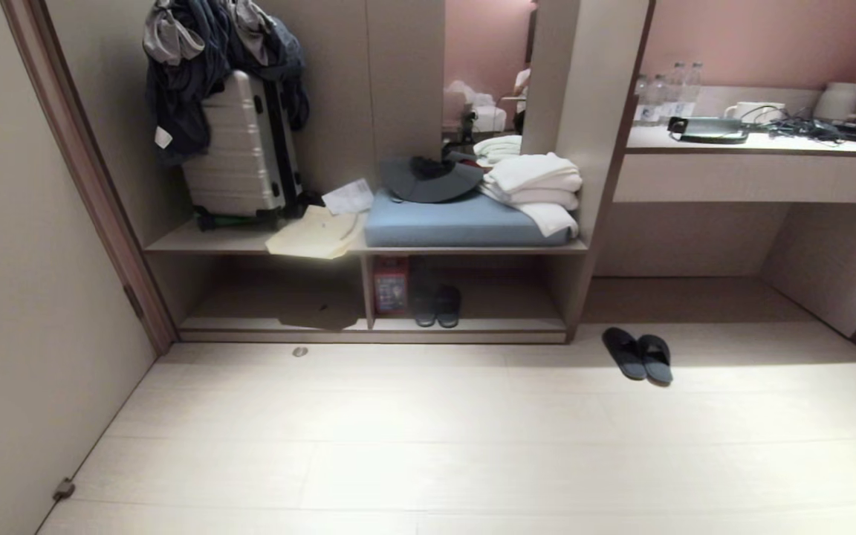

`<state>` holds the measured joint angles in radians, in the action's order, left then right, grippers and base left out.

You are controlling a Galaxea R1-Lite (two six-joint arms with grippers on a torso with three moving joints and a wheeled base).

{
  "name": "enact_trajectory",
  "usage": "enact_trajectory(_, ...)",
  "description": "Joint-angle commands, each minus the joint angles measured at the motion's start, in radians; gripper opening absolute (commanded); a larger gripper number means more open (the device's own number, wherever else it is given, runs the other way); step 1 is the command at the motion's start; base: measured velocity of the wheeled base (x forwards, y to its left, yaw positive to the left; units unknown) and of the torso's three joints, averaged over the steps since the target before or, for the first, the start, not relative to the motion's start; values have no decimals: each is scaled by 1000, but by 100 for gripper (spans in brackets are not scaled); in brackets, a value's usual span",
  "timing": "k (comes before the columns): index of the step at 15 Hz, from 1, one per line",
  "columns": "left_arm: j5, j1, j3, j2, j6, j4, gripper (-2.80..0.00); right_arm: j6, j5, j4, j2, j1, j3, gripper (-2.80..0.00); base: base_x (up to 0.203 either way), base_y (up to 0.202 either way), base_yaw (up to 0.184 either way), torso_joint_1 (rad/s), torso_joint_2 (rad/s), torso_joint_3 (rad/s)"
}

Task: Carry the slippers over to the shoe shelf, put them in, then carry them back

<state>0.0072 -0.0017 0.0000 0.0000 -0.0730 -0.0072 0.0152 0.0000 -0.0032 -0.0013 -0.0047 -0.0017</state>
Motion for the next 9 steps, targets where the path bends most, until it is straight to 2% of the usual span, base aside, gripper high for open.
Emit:
enact_trajectory(1, 0, 0, 0, 0, -1, 0, -280, 0, 0, 0, 0, 0, 0, -280, -196, 0, 2, 4, 2, 5)
enact_trajectory(9, 0, 0, 0, 0, -1, 0, -280, 0, 0, 0, 0, 0, 0, -280, -193, 0, 2, 2, 2, 2)
